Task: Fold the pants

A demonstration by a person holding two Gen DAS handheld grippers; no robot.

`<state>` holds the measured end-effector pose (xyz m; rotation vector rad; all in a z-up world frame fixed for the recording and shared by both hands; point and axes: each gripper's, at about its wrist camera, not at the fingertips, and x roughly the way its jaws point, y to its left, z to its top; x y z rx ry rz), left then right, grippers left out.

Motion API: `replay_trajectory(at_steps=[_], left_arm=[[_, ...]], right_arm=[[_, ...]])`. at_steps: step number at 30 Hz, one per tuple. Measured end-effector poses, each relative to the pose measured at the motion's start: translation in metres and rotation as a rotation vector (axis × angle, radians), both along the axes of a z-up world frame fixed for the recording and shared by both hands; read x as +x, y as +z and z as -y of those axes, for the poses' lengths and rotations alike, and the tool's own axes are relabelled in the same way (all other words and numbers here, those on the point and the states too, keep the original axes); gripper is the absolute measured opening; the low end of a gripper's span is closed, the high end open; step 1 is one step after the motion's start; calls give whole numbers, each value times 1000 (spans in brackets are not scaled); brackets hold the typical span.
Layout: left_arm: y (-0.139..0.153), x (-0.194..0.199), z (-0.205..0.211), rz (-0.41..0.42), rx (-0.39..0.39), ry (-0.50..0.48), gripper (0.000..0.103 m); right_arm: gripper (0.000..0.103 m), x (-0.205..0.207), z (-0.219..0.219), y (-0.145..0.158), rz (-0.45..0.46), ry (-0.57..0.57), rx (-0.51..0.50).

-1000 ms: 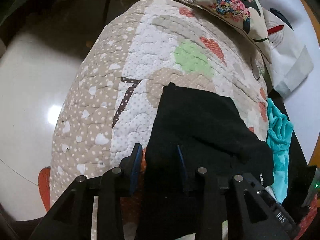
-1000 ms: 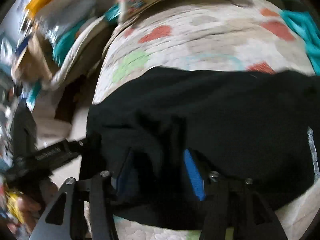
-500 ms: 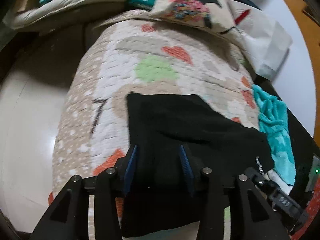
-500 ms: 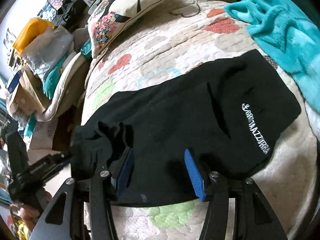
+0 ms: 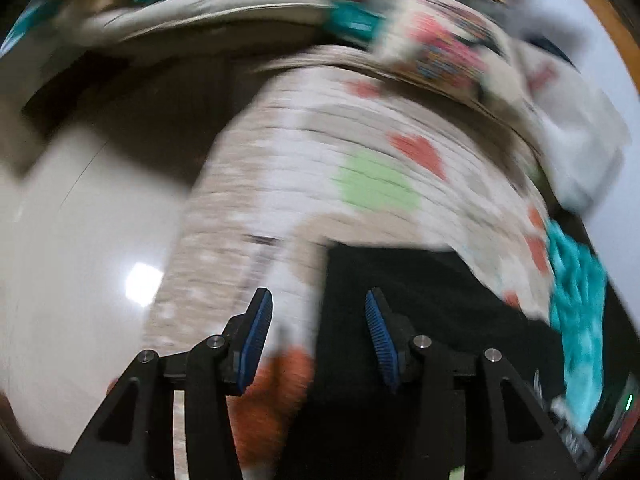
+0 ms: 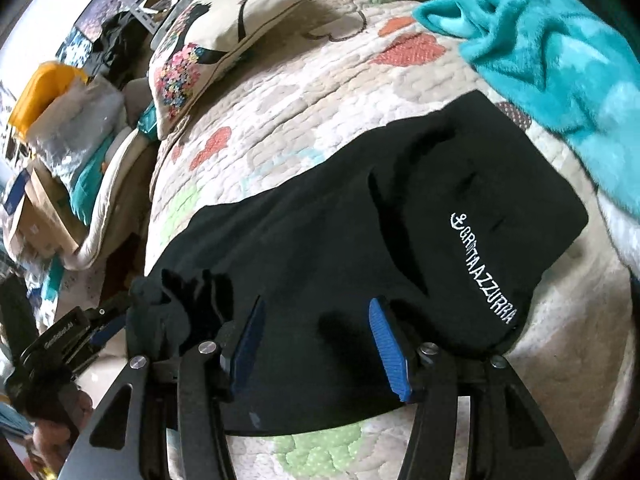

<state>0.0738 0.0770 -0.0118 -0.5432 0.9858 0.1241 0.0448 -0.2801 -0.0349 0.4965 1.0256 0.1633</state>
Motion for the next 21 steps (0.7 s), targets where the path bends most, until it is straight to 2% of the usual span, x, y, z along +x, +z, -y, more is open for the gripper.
replay_trajectory(at_steps=[3,5,7,10,14,18,21], left_arm=[[-13,-2,-36,-47,-36,113,47],[-15,-4,-45,-48,-54,139,47],[-10,-4,-41,-24,-39,120,47],[-1,-1,-20,14,4,38,47],[13,-4,11,63,104,-63,47],[25,-15,39,107,258,-145,52],[27,-21,52,120,325,-191,52]], right_arm=[[59,0,-6,3,11,12,-5],[59,0,-8,5,21,18,-16],[59,-1,-11,7,35,25,-30],[60,-3,-15,9,48,35,-50],[60,-6,-21,10,59,58,-69],[60,-11,-36,14,88,103,-117],[60,-14,-49,15,108,142,-156]])
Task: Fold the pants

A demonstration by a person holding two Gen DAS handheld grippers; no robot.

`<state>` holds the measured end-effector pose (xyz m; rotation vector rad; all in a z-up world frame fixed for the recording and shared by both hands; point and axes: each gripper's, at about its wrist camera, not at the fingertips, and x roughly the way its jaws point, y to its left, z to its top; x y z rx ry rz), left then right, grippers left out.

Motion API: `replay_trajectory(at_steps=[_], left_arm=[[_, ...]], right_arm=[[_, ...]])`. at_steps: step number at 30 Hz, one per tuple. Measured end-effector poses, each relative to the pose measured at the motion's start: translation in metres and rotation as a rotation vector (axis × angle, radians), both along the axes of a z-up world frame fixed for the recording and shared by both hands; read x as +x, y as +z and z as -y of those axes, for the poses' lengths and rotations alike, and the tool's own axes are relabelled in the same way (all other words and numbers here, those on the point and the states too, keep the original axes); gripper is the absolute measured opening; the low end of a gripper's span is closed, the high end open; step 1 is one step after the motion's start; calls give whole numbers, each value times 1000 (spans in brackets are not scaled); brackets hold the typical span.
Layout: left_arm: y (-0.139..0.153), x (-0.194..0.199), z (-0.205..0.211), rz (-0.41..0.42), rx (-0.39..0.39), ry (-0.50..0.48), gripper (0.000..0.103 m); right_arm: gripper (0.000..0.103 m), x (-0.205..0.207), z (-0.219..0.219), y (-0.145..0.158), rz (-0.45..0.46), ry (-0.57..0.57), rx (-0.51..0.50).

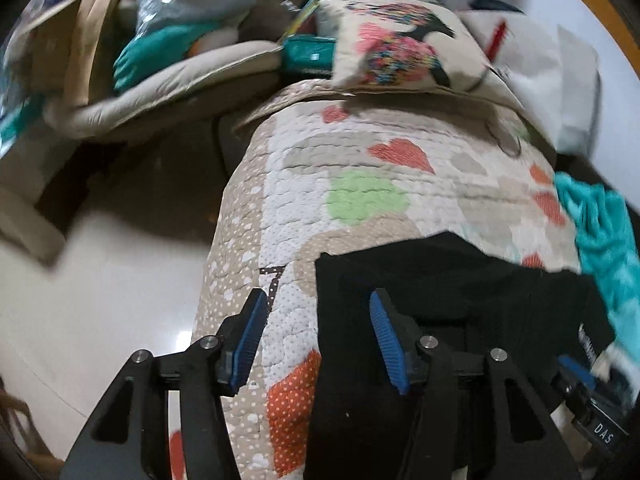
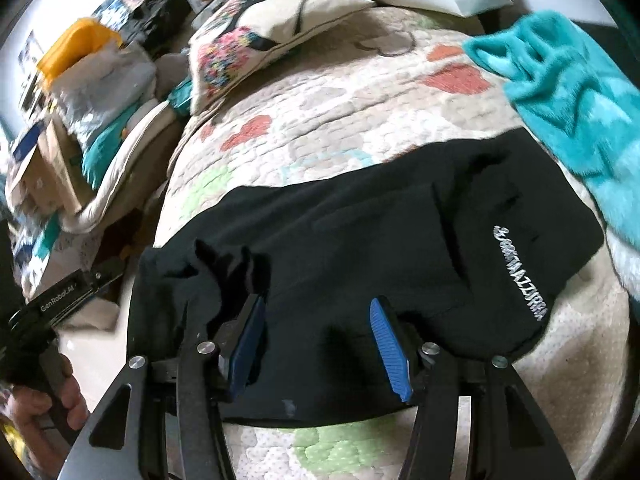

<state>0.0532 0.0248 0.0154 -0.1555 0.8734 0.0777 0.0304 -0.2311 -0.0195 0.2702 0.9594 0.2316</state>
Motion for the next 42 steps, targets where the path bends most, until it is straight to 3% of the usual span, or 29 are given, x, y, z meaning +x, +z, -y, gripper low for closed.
replay_trajectory(at_steps=[9,22,42], left_arm=[[-2,-5,14,-10,39,-56,53],[-3,-7,20,-7,62,-66,53],[-7,-4,17,-39,30,-65,53]], right_arm=[[63,-7,-23,2,56,72,-109],[64,-6,-21,2,47,68,-99],[65,-5,-19,-1,26,60,-93]])
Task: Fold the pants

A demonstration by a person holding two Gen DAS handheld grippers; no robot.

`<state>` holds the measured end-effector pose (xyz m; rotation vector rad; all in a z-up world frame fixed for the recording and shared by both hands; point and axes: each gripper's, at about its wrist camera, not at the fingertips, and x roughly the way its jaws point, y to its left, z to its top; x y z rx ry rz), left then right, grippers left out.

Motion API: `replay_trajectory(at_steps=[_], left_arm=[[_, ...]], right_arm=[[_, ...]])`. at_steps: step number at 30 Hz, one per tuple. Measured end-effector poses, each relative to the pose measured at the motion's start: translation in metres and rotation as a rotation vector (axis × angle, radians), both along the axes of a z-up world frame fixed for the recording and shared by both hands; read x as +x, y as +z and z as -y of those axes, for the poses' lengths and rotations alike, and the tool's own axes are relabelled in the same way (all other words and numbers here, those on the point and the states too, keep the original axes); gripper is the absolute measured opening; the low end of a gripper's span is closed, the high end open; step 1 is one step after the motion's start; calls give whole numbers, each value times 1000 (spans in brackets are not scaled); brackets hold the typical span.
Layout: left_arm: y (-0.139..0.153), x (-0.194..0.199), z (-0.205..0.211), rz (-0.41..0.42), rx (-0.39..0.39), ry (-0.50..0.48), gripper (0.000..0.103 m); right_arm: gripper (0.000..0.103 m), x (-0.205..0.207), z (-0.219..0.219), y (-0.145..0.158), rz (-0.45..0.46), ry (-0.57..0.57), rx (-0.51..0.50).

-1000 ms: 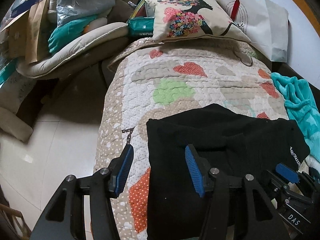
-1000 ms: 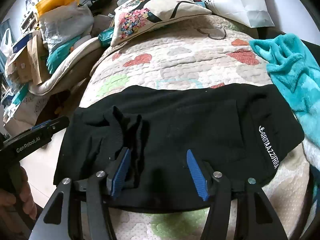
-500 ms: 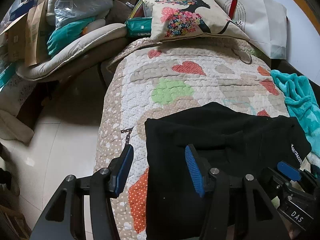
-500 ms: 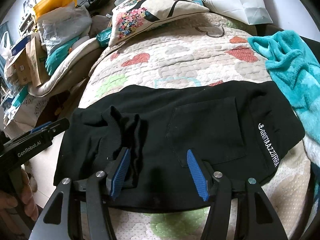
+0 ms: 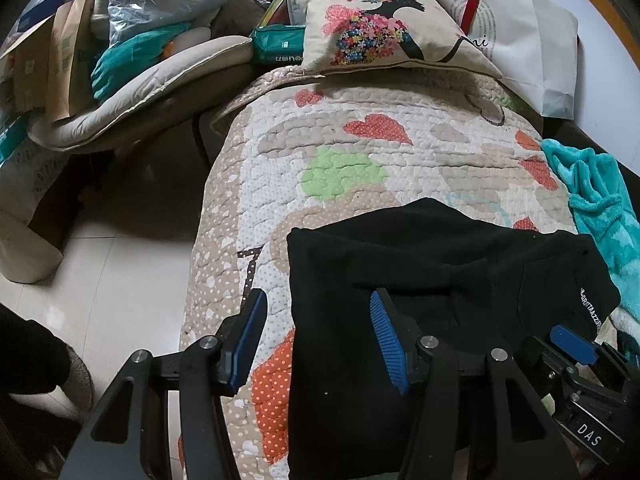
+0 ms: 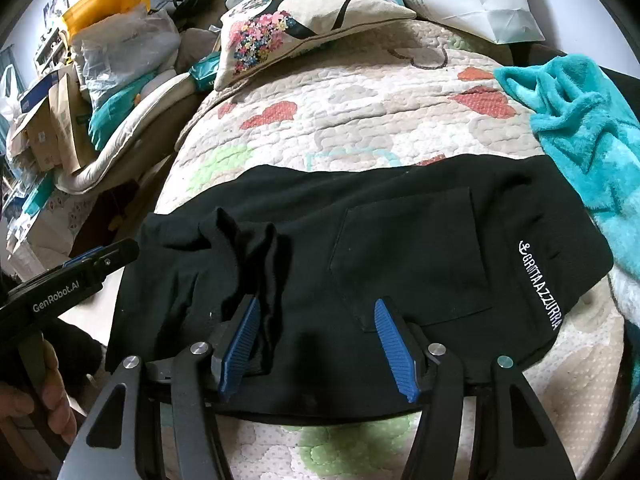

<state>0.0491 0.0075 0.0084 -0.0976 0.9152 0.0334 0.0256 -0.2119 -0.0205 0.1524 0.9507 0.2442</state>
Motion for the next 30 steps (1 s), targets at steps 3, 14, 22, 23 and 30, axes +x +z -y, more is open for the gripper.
replay_trajectory(at_steps=[3,14,22,23,30], left_arm=[[0,0,0,0,1,1,53],[-3,4,3,-16,-7,-6,53],[13,13,17,13,-88,-105,53],[15,14,21,7,-96,-124,53],[39,35,95,-44,-108,-323,56]], right_arm=[[65,0,0,0,1,2,-1],[65,0,2,2,4,1,-4],[65,-15,57,24,-11,-152,43],[65,-19,70,25,-19,-193,59],[65,-27,131,4,-119,-398,236]])
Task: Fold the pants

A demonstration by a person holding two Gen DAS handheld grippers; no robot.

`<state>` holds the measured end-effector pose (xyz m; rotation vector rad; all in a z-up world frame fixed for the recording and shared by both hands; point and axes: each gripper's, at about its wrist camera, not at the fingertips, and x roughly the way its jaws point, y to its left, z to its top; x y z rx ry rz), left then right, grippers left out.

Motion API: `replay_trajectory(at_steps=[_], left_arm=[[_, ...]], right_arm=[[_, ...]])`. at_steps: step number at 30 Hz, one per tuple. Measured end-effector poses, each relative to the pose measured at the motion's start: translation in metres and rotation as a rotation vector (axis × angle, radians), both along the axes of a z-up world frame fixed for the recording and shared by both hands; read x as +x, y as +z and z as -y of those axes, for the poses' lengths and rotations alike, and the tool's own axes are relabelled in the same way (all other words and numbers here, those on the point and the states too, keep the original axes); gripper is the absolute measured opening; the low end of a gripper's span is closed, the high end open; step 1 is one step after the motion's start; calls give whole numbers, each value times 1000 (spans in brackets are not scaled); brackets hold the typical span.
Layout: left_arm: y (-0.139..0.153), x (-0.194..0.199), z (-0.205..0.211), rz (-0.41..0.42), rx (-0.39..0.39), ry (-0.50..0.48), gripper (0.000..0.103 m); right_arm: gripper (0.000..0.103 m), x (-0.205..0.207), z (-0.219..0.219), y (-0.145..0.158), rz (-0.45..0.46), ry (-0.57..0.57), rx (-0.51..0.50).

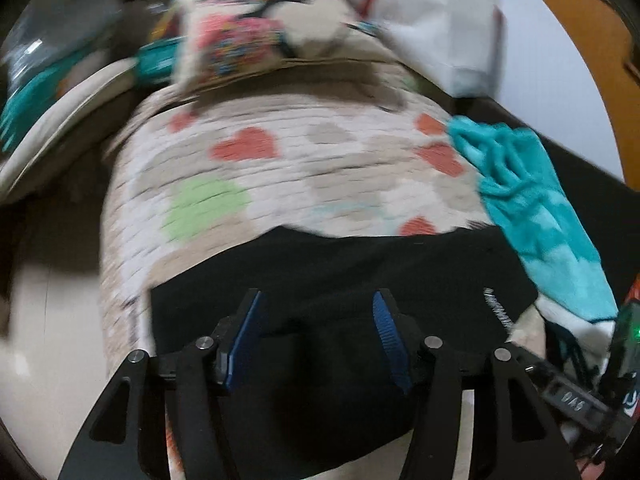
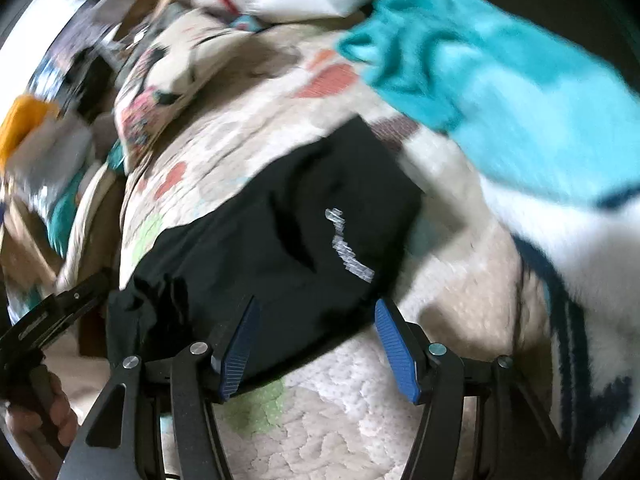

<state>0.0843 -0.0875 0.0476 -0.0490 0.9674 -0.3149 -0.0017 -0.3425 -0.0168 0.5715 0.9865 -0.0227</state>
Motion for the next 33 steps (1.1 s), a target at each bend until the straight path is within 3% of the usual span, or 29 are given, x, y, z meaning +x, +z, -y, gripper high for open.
replay_trajectory(at_steps=[5,13,20,21,22,23,24,25,26,29,33], left_arm=[[-3,30,85,-59,24,-192,56],[-43,86,189,-182,-15,-344,56],[-72,98,247,-216,100,-499,63],[-74,95,253,-208,140,-521,54],[-75,91,256,-188,189,-527,39],[-75,89,256,-175,213,-530,33],[-73,87,253,-173,204,-543,27],[-69,88,246,-182,166,-543,22],[-66,89,239,-188,138,-535,20],[-43,89,208,-180,33,-491,17],[-7,82,155,-147,-110,-414,17]], right_arm=[[65,2,16,-15,-18,-70,86],[65,12,26,-28,12,-145,98],[67,20,24,-33,22,-134,47],[67,21,24,-33,23,-132,40],[67,22,24,-33,25,-125,47],[61,23,24,-32,27,-112,56],[51,24,22,-31,32,-93,71],[31,25,21,-30,32,-77,76],[23,24,20,-27,40,-65,77],[18,23,10,-10,96,-6,74],[16,20,-26,27,207,129,-17]])
